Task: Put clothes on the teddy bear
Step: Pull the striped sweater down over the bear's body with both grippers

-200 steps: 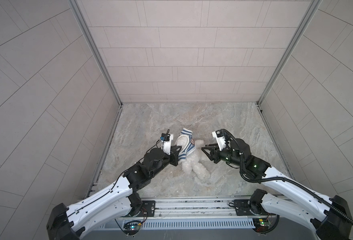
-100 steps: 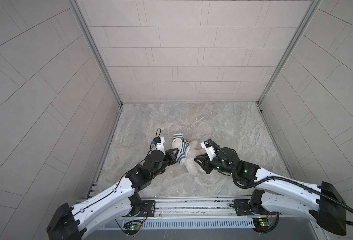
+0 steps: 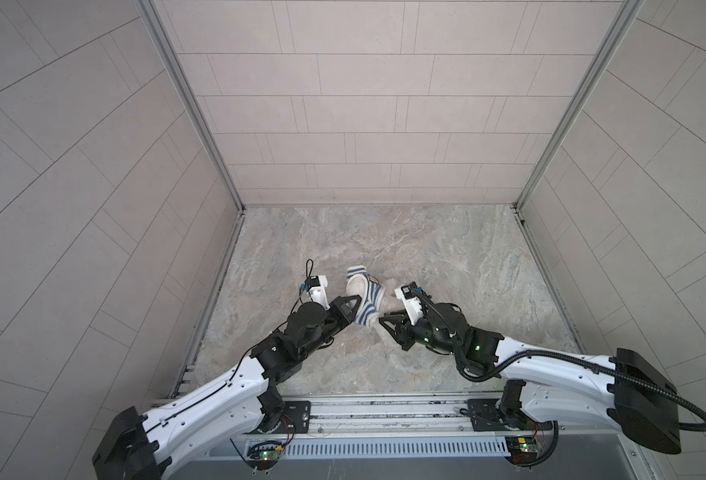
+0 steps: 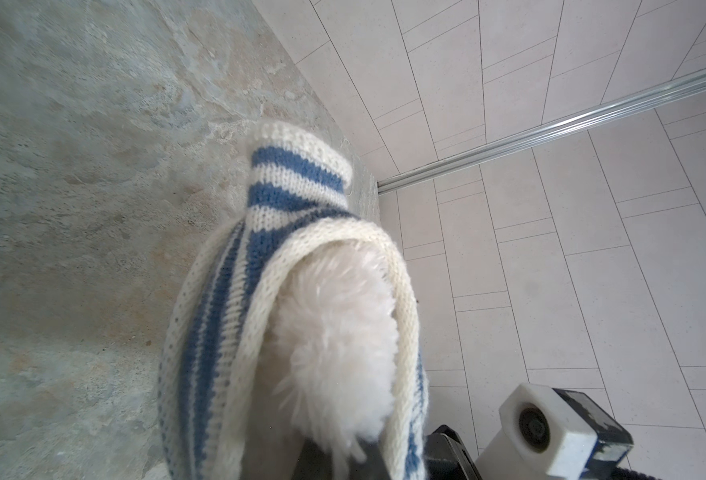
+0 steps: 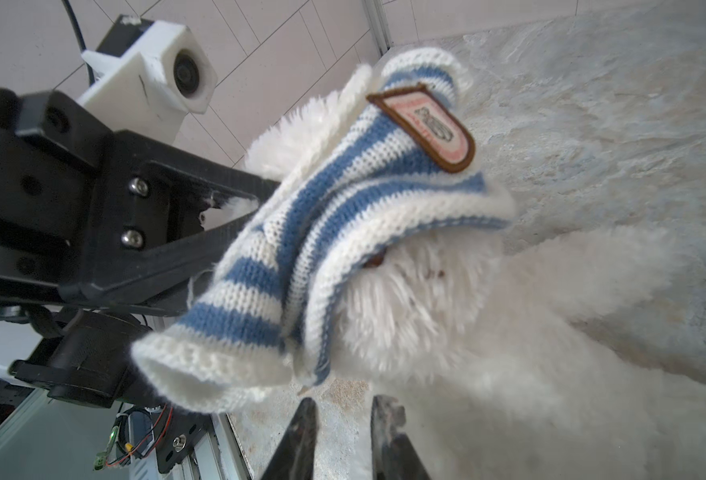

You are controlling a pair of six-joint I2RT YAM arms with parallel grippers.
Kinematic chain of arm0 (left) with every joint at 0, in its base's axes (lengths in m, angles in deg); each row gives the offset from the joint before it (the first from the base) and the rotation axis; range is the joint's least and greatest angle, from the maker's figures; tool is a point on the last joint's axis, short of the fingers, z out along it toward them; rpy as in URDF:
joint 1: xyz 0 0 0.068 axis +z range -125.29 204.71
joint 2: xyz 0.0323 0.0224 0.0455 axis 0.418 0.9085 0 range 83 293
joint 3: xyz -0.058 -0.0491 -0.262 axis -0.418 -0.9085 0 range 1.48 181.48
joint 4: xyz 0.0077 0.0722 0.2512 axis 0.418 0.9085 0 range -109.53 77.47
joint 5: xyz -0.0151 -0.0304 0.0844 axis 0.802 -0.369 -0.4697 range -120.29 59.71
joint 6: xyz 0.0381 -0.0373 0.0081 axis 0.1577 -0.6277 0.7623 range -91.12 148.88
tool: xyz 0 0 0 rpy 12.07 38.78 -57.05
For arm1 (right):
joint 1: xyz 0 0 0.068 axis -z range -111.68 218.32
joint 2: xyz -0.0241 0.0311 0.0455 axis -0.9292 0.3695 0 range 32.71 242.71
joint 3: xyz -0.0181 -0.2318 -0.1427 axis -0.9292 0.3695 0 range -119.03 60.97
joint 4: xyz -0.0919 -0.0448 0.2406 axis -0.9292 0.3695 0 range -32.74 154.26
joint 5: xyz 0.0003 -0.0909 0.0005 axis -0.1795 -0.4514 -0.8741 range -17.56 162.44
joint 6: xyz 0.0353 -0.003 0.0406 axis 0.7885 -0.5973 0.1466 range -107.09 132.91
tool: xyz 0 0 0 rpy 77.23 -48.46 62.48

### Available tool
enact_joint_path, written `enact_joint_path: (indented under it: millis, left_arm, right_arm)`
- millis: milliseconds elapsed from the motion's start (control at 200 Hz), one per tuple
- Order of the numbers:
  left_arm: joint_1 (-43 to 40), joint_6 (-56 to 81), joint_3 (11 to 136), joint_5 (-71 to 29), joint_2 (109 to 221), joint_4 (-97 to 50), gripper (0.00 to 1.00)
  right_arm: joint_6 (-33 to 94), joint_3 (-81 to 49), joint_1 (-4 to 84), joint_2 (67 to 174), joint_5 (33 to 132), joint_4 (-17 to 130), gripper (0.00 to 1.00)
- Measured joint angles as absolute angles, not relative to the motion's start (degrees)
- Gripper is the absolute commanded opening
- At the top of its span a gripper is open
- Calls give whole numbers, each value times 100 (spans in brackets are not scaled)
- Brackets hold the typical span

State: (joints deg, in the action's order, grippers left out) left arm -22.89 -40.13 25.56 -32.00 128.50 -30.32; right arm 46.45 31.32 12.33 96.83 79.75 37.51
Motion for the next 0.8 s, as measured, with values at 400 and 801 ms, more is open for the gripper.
enact_joint_path:
  millis: [400, 801]
  left_arm:
    - [-2464, -4068, 2556, -3205, 12902, -3150, 0]
    - [-2501, -4072, 2556, -3334, 12902, -3163, 0]
  right_arm:
    - [4698, 3088, 1207, 9866, 7968, 3428, 33]
    - [4835, 3064, 1124, 10214, 7988, 3023, 40]
